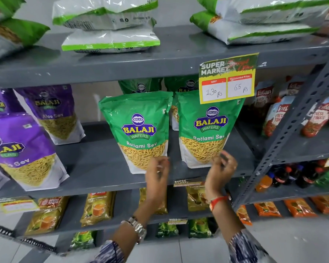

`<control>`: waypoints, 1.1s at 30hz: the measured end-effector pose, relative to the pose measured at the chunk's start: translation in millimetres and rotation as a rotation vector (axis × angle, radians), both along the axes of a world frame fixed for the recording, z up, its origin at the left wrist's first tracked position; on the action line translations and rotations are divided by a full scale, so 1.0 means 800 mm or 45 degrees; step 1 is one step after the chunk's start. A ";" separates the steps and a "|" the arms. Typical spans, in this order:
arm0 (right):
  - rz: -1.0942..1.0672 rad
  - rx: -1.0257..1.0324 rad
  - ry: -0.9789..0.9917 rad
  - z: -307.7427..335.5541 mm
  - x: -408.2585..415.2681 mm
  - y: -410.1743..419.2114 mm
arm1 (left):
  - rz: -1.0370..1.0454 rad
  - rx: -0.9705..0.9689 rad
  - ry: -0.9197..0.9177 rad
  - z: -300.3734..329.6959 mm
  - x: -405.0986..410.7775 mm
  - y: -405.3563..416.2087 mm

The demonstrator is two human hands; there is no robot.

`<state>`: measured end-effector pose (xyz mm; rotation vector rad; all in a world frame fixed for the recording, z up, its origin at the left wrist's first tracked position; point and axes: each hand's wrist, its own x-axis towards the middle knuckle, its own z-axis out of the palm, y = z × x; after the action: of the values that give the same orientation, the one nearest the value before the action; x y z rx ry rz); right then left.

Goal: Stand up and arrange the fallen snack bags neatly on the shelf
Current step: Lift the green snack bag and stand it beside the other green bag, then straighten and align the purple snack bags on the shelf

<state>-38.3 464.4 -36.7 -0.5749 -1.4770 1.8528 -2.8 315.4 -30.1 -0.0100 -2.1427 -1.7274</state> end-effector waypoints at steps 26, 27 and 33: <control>0.556 -0.091 -0.160 0.001 -0.061 0.058 | -0.424 0.349 -0.375 -0.019 -0.072 0.074; 0.538 -0.095 -0.160 0.000 -0.059 0.057 | -0.429 0.346 -0.377 -0.019 -0.071 0.074; 0.129 -0.104 -0.133 -0.005 -0.022 0.039 | -0.278 0.251 -0.278 -0.013 -0.028 0.069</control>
<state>-56.0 495.8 -40.5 -0.6557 -1.5279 1.9957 -25.3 370.5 -40.5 -0.0016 -2.1785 -2.1489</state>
